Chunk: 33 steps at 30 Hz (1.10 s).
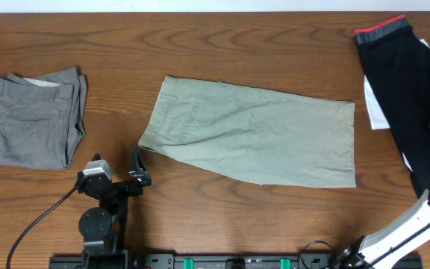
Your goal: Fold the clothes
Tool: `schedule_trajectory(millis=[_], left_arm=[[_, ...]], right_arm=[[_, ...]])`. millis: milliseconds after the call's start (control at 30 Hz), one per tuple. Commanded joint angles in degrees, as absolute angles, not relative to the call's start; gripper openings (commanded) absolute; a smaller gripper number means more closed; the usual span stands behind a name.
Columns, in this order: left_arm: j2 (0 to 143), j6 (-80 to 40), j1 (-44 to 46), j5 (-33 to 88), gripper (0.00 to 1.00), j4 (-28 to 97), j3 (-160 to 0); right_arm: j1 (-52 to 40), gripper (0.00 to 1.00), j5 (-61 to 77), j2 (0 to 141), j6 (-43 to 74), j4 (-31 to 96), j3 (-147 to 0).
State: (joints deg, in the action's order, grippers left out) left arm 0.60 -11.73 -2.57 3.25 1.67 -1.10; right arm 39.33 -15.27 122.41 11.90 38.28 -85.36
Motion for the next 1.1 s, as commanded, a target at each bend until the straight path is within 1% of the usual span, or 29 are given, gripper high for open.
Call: schedule_trajectory(millis=[0, 133, 200, 333, 433, 567, 633, 700, 733, 767, 800, 867, 967, 1033, 1067], left_arm=[[0.3, -11.0, -2.8, 3.7, 0.98, 3.8, -0.2], [0.3, -11.0, -2.8, 3.7, 0.98, 3.8, -0.2], [0.3, -11.0, -2.8, 3.7, 0.98, 3.8, -0.2], [0.3, -11.0, -2.8, 3.7, 0.98, 3.8, -0.2], [0.2, -11.0, -2.8, 3.7, 0.98, 3.8, -0.2], [0.3, -11.0, -2.8, 3.7, 0.98, 3.8, -0.2], [0.3, -11.0, -2.8, 3.7, 0.98, 3.8, -0.2], [0.3, -11.0, -2.8, 3.7, 0.98, 3.8, -0.2], [0.3, -11.0, -2.8, 3.7, 0.98, 3.8, -0.2], [0.3, -11.0, -2.8, 3.7, 0.98, 3.8, -0.2], [0.3, -11.0, -2.8, 3.7, 0.98, 3.8, -0.2], [0.3, -11.0, -2.8, 3.7, 0.98, 3.8, -0.2], [0.3, -11.0, -2.8, 3.7, 0.98, 3.8, -0.2], [0.3, -11.0, -2.8, 3.7, 0.98, 3.8, -0.2], [0.2, -11.0, -2.8, 3.7, 0.98, 3.8, -0.2]], right_arm=[[42.0, 0.01, -21.8, 126.7, 21.8, 42.1, -79.5], [41.4, 0.01, -26.0, 126.7, 32.4, 45.6, -78.9], [40.7, 0.01, -27.4, 126.3, 35.1, 46.5, -78.9], [38.0, 0.01, -30.5, 123.2, 34.2, 44.5, -79.0], [35.9, 0.01, -28.2, 118.5, 29.8, 39.9, -79.1], [33.7, 0.16, -16.9, 111.9, 19.7, 32.5, -79.2], [32.2, 0.28, -7.2, 108.6, 10.1, 27.7, -79.2], [30.9, 0.32, -0.4, 107.1, 3.6, 24.4, -79.2], [30.1, 0.36, 3.1, 106.8, -0.3, 23.0, -79.2], [29.5, 0.39, 5.1, 106.8, -2.9, 22.1, -79.2], [28.6, 0.4, 5.6, 107.1, -4.5, 21.5, -79.2], [27.8, 0.39, 5.4, 108.3, -5.3, 20.8, -79.2], [27.2, 0.36, 5.4, 111.7, -5.4, 18.9, -79.2], [27.3, 0.22, 5.4, 114.4, -5.2, 17.3, -79.2], [27.4, 0.13, 5.4, 115.6, -5.2, 16.7, -79.2]])
